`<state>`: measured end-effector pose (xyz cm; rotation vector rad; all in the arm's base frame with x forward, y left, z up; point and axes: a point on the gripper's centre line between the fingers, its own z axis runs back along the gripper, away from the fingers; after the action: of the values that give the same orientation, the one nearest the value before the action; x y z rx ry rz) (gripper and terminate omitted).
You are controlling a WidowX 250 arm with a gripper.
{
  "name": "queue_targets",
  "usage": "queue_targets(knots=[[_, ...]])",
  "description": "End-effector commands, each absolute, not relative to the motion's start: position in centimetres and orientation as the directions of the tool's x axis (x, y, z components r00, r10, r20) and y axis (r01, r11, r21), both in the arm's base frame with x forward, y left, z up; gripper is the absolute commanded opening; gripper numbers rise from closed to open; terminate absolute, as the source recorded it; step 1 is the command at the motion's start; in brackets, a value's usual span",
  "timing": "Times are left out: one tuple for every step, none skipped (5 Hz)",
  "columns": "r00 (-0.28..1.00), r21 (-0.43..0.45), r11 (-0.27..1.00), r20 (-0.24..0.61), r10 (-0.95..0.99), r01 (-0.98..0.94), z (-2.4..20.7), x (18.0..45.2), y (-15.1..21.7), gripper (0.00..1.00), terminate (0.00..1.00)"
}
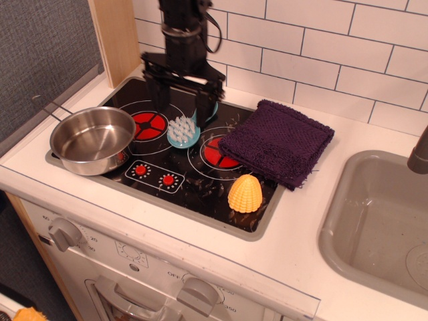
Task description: Move the brush to the front right beside the pot
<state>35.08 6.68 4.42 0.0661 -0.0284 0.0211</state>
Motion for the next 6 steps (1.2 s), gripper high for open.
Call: queue_targets(knots=[[0.999, 0.075, 0.997, 0.002, 0.037, -0.037, 3.5, 35.3, 8.4, 1.00, 0.00], [0.999, 0.048, 0.998, -0.027, 0.045, -0.044, 2.6, 34.8, 8.5, 1.00, 0.00], [0.998, 0.023, 0.998, -0.029, 0.060, -0.059, 2.1, 34.4, 8.7, 1.00, 0.00], [0.997, 0.009, 0.997, -0.013, 0.075, -0.075, 2.3, 34.3, 9.1, 0.00, 0.00], [0.997, 0.023, 0.998, 0.053, 0.050, -0.051, 4.6, 34.4, 9.0, 0.00, 0.00], [0.992, 0.035, 0.999, 0.124, 0.023, -0.028, 7.7, 32.8, 8.0, 0.00, 0.00]])
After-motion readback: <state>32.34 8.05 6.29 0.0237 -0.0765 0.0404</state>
